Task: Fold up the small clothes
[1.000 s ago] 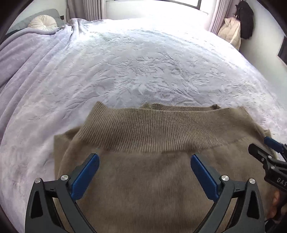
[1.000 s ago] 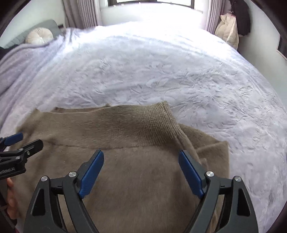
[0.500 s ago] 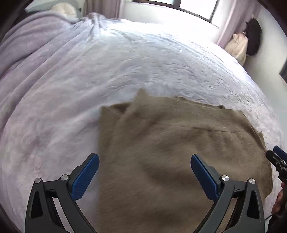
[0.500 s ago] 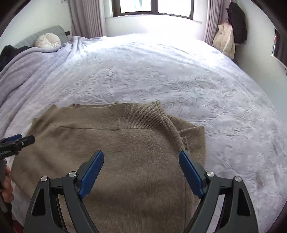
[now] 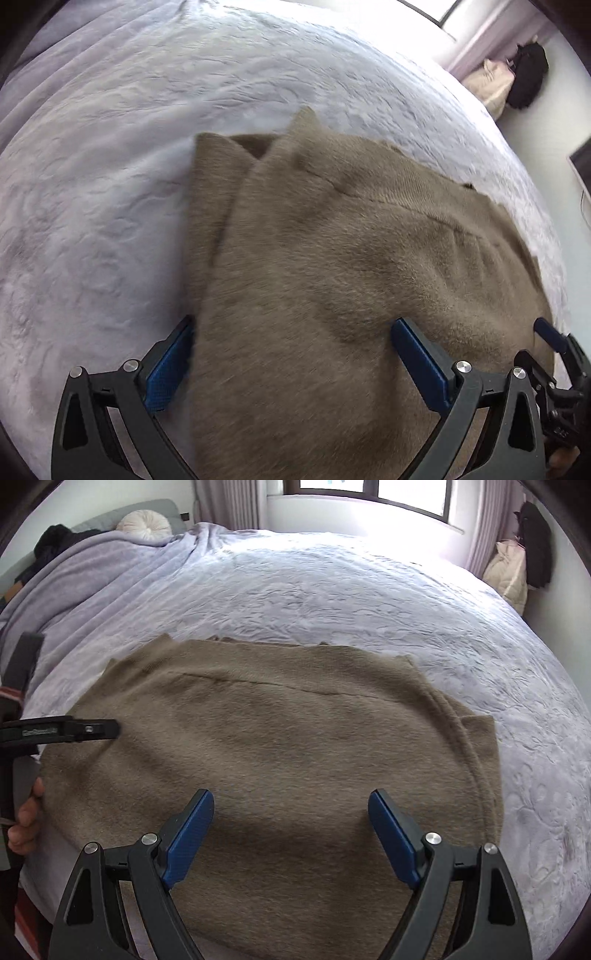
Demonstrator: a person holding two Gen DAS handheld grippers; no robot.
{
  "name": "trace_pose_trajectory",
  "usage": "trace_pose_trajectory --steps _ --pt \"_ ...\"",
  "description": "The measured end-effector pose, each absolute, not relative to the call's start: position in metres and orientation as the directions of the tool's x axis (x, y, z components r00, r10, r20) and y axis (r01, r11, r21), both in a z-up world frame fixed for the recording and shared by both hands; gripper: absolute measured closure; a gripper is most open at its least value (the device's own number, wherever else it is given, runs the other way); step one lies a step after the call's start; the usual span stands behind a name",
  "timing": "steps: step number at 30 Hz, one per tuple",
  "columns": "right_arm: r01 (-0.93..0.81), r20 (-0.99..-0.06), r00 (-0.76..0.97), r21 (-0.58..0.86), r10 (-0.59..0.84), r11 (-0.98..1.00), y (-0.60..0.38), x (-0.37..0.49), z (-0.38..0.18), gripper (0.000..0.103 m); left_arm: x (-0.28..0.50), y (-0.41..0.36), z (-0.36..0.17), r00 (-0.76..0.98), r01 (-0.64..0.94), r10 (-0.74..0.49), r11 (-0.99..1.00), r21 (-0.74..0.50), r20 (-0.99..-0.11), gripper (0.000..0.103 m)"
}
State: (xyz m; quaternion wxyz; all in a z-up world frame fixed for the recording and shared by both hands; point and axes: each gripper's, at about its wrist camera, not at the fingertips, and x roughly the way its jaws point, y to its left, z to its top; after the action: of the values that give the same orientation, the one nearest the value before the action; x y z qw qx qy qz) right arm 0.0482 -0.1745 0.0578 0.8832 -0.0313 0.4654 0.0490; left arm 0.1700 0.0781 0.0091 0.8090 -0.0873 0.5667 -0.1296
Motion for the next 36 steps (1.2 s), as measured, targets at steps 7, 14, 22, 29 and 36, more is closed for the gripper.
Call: trace_pose_trajectory --steps 7,14,22,29,36 --pt "-0.142 -0.824 0.562 -0.012 0.071 0.99 -0.165 0.06 0.057 0.015 0.167 0.068 0.03 0.346 0.176 -0.326 0.944 -0.28 -0.88 0.08" --pt "-0.16 -0.865 0.5 -0.129 -0.033 0.979 -0.139 0.1 0.023 0.012 0.168 0.057 0.046 0.344 0.158 -0.278 0.959 -0.237 -0.897 0.086" --pt "-0.089 -0.869 0.492 -0.111 -0.053 0.99 -0.144 0.129 0.014 0.001 0.164 0.042 0.07 0.363 0.175 -0.232 0.968 -0.178 -0.903 0.087" --pt "-0.033 -0.9 0.432 -0.082 -0.06 0.996 -0.143 0.168 0.019 0.0 0.16 0.029 0.09 0.372 0.191 -0.235 0.966 -0.174 -0.898 0.087" --pt "-0.128 -0.867 0.497 -0.106 -0.029 0.986 -0.153 0.077 0.025 0.001 0.155 -0.003 0.11 0.373 0.247 -0.23 0.959 -0.143 -0.899 0.087"
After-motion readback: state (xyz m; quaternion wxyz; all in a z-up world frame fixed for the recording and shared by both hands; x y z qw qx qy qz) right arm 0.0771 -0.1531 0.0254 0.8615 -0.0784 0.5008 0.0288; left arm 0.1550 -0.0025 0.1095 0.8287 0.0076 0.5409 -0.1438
